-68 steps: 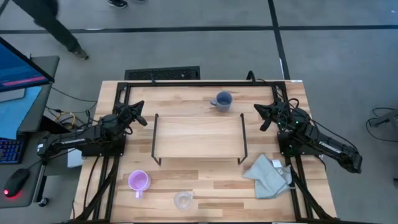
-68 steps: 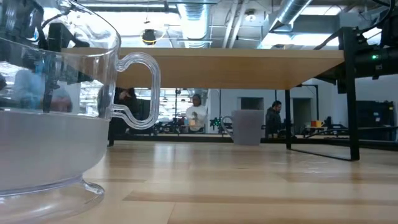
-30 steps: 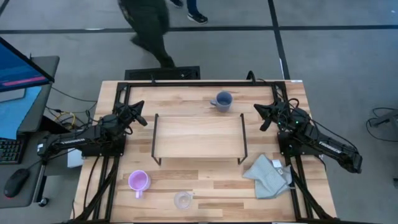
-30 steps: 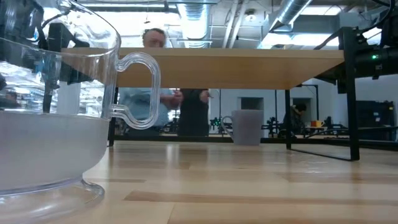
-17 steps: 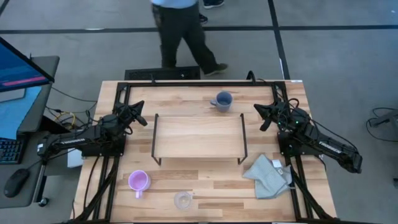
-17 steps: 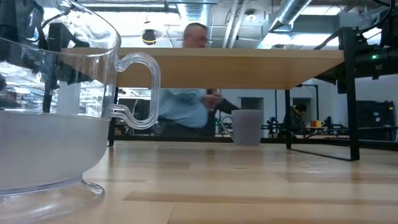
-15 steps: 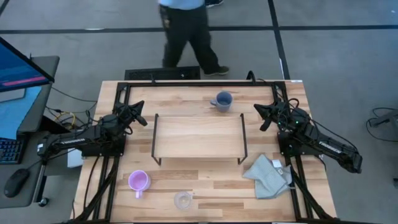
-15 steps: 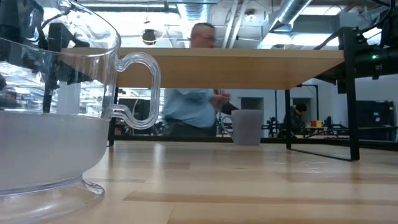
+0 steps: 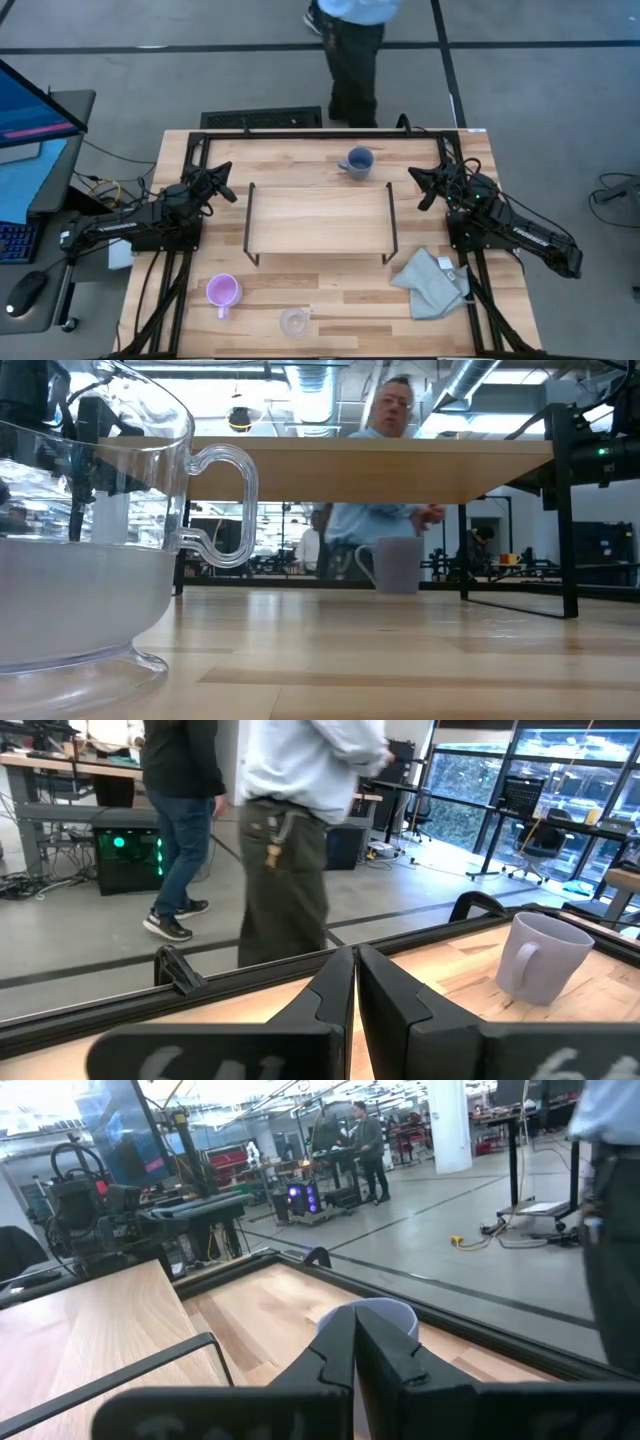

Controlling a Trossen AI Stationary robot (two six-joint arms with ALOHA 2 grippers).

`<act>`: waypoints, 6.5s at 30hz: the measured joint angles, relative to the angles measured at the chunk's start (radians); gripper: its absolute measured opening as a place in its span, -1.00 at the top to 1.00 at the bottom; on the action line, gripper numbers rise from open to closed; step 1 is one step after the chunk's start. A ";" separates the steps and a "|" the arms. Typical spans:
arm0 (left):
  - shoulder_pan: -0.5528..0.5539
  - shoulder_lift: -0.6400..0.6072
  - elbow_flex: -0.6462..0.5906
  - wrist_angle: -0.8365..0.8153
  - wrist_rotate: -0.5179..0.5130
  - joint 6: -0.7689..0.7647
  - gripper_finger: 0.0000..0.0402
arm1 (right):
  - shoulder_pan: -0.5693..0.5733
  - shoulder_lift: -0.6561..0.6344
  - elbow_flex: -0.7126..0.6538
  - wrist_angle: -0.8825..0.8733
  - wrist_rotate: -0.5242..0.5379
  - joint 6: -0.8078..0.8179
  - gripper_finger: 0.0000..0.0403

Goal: Stack small to large cups/mugs on shelf

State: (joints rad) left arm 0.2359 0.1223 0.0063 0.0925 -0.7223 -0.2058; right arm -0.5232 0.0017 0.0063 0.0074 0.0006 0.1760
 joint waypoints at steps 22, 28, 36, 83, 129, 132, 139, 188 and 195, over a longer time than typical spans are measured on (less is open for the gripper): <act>0.000 0.000 0.000 0.000 0.000 0.000 0.97 | 0.093 0.041 0.128 0.233 -0.108 0.085 0.83; 0.000 0.000 0.000 0.000 0.000 -0.035 0.97 | 0.151 0.145 0.233 0.236 -0.058 0.123 0.83; 0.000 0.000 0.000 0.000 0.000 -0.042 0.97 | 0.165 0.249 0.283 0.235 -0.056 -0.022 0.78; 0.000 0.000 0.000 0.000 0.000 -0.042 0.97 | 0.245 0.467 0.518 0.042 -0.026 -0.119 0.44; 0.000 0.000 0.000 0.000 0.000 -0.035 0.97 | 0.438 1.021 1.207 -0.671 0.133 -0.340 0.44; 0.000 0.000 0.000 0.000 0.000 -0.035 0.97 | 0.413 1.037 1.228 -0.735 0.212 -0.367 0.44; 0.000 0.000 0.000 0.000 0.000 -0.036 0.97 | 0.271 1.067 1.231 -0.775 0.236 -0.360 0.44; 0.000 0.000 0.000 0.000 0.000 -0.053 0.97 | -0.118 1.444 1.231 -0.705 0.004 -0.202 0.22; 0.000 0.000 0.000 0.000 0.000 -0.053 0.97 | -0.113 1.444 1.231 -0.717 0.000 -0.202 -0.16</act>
State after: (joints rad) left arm 0.2361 0.1226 0.0067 0.0923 -0.7223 -0.2584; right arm -0.6365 1.4452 1.2369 -0.7097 0.0010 -0.0257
